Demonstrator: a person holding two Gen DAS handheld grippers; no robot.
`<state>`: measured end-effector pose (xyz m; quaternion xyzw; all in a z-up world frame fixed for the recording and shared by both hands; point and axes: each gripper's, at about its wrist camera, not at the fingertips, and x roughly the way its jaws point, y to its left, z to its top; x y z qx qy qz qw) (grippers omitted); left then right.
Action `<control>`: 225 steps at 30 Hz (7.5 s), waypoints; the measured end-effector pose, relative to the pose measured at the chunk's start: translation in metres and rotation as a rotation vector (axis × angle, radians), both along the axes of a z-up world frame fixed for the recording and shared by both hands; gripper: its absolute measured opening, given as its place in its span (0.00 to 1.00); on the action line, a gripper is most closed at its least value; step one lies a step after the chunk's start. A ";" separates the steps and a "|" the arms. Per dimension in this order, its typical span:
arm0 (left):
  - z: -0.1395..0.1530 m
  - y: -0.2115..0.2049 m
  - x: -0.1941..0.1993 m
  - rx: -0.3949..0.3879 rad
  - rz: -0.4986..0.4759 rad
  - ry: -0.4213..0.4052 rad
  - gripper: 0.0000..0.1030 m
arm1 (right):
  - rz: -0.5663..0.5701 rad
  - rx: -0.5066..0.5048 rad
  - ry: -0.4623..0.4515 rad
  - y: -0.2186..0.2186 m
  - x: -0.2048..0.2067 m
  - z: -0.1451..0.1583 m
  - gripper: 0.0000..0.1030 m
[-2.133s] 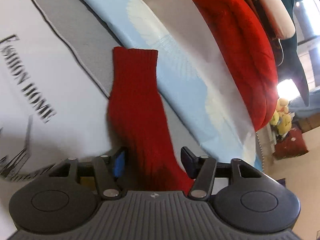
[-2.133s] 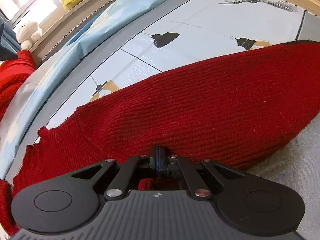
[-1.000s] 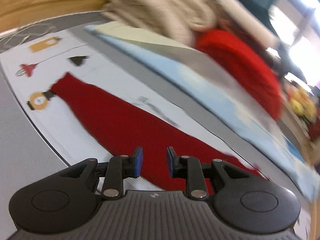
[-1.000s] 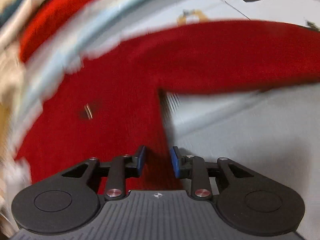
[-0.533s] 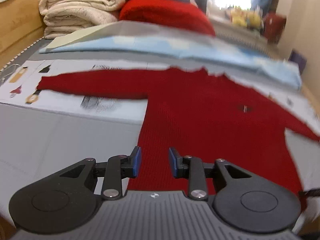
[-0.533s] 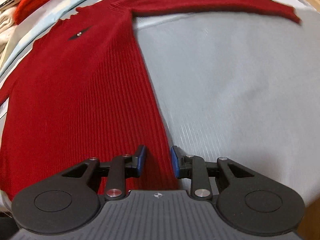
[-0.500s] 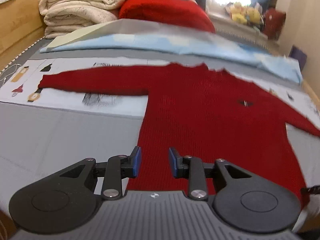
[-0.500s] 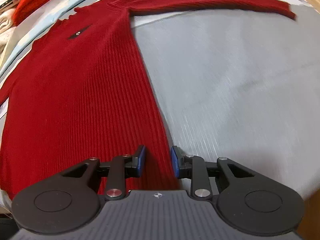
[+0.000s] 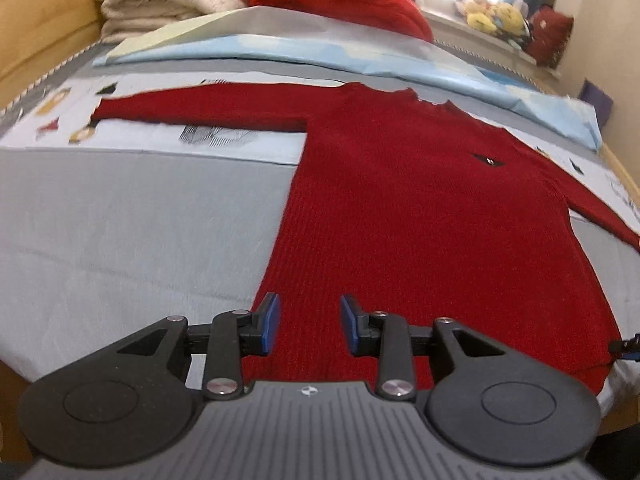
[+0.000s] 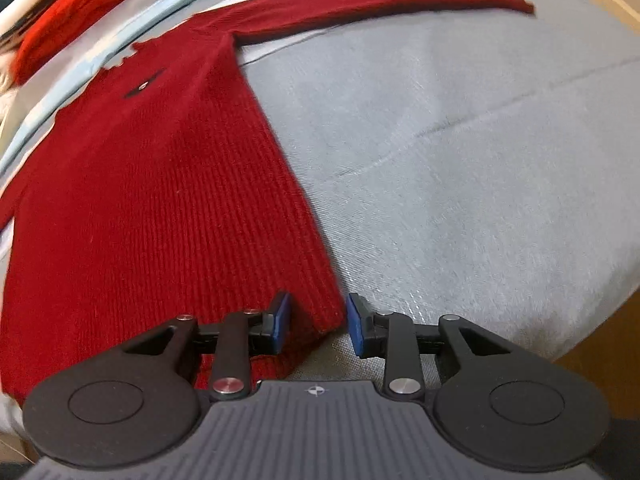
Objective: Fold small clothes
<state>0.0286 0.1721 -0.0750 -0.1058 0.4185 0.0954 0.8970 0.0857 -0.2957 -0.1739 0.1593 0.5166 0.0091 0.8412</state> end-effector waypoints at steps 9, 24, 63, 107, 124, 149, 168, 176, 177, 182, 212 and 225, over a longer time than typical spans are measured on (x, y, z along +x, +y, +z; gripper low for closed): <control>-0.054 0.034 0.006 -0.137 0.142 0.147 0.36 | 0.014 -0.006 -0.051 -0.007 -0.004 0.001 0.13; -0.027 0.008 -0.019 -0.115 0.017 0.091 0.05 | -0.100 -0.003 -0.158 -0.044 -0.014 0.034 0.08; -0.032 -0.033 -0.005 0.127 -0.094 0.077 0.42 | 0.052 -0.093 -0.310 0.017 -0.014 0.040 0.44; 0.045 -0.093 0.010 0.177 -0.139 -0.213 0.72 | 0.228 -0.132 -0.730 0.050 0.000 0.169 0.56; 0.139 -0.037 0.169 0.119 -0.134 -0.270 0.46 | 0.180 -0.141 -0.687 0.039 0.011 0.170 0.56; 0.068 0.043 0.250 0.051 0.046 -0.102 0.40 | 0.359 -0.090 -0.631 0.165 0.149 0.215 0.54; -0.074 0.287 0.242 -0.361 0.684 -0.052 0.44 | 0.375 -0.074 -0.452 0.174 0.208 0.150 0.19; -0.081 0.293 0.256 -0.337 0.680 -0.101 0.38 | 0.379 -0.052 -0.395 0.176 0.215 0.139 0.19; -0.079 0.290 0.259 -0.310 0.669 -0.093 0.14 | 0.378 -0.049 -0.386 0.177 0.216 0.137 0.19; -0.033 0.239 0.291 -0.068 0.542 -0.147 0.10 | 0.374 -0.068 -0.361 0.176 0.220 0.132 0.19; 0.075 0.002 0.301 0.025 -0.052 -0.036 0.43 | 0.137 0.203 -0.181 0.168 0.270 0.086 0.41; 0.075 0.026 0.304 -0.041 -0.018 -0.008 0.43 | 0.140 -0.208 -0.189 0.288 0.326 0.058 0.11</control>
